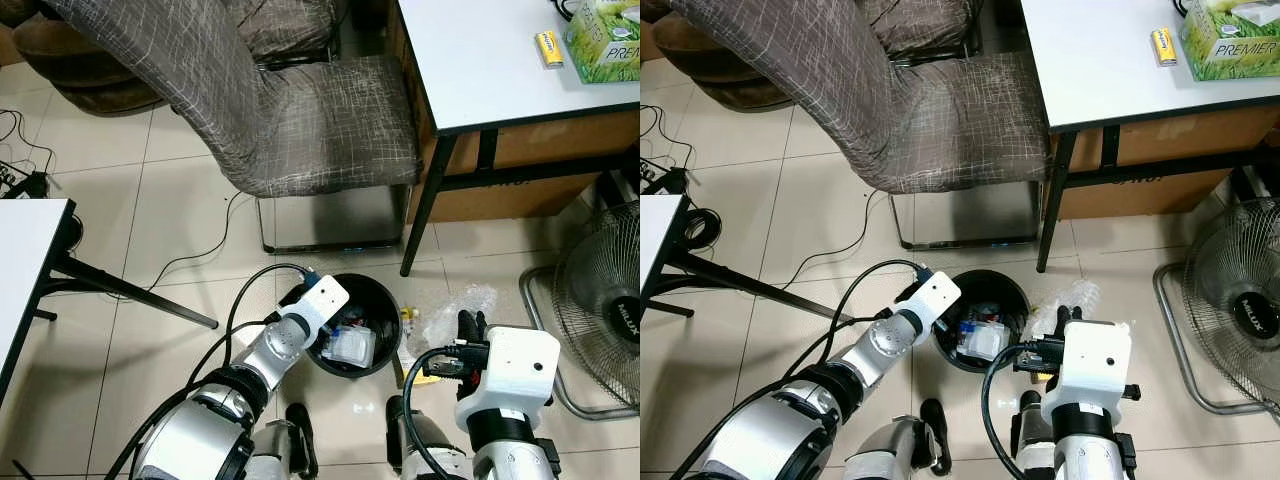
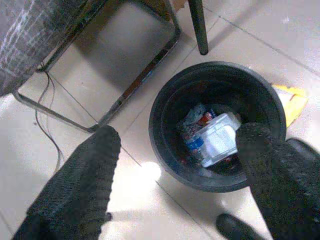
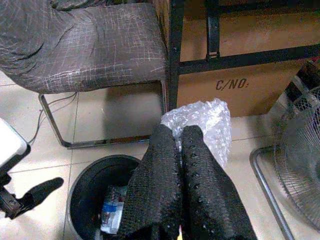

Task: Picking trash to rubbish bin

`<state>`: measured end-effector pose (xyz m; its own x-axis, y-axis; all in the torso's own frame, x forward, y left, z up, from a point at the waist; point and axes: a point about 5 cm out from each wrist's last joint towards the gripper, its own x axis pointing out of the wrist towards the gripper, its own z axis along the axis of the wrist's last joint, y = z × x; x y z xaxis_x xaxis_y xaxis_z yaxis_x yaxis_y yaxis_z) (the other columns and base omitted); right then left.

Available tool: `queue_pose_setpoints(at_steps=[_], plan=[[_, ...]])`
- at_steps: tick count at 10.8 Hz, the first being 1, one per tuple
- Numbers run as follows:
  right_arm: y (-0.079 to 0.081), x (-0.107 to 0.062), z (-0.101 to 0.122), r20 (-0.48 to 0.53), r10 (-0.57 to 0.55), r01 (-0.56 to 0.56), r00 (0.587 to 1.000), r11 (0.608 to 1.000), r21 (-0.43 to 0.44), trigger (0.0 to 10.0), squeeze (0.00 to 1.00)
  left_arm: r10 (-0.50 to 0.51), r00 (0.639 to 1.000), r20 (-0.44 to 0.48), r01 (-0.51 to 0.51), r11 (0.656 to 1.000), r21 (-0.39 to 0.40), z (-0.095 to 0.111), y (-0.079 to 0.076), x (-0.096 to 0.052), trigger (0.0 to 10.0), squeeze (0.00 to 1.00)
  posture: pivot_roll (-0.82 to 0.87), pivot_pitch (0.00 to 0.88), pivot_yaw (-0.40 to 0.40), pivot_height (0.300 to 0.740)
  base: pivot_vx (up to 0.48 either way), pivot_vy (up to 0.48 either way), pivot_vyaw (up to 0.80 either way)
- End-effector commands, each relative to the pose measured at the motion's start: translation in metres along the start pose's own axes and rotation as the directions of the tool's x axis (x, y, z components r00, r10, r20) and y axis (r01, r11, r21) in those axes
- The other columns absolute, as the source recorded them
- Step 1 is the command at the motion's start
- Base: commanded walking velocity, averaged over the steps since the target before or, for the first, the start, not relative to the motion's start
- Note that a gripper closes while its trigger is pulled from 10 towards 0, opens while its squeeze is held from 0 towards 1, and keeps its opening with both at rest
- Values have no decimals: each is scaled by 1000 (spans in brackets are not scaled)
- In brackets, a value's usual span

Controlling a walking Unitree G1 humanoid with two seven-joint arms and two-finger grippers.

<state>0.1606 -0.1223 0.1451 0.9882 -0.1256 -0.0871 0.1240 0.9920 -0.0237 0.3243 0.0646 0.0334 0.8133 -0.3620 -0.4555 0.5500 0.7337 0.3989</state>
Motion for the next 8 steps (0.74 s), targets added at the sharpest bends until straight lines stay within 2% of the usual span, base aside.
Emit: queue_pose_setpoints(at_steps=[1, 4, 7, 8], plan=[[4, 1, 2, 0, 10, -10, 1000, 999, 36, 10000, 0, 5, 1000, -24, -6, 999, -40, -7, 4, -2, 10000, 1000, -236, 306, 134, 740, 0, 0, 0], [-2, 19, -6, 7, 21, -21, 1000, 1000, 22, 10000, 0, 10, 999, 46, -4, 992, -125, 0, 23, -3, 10000, 1000, -148, 268, 117, 740, 0, 0, 0], [-15, 42, -25, -28, 34, -33, 999, 999, 37, 10000, 0, -7, 988, 152, 36, 981, -192, 2, 60, -13, 10000, 1000, -28, 248, 88, 740, 0, 0, 0], [-20, 50, -32, -42, 37, -35, 998, 999, 41, 10000, 0, -8, 984, 176, 42, 981, -189, 1, 71, -17, 10000, 1000, 0, 247, 84, 740, 0, 0, 0]])
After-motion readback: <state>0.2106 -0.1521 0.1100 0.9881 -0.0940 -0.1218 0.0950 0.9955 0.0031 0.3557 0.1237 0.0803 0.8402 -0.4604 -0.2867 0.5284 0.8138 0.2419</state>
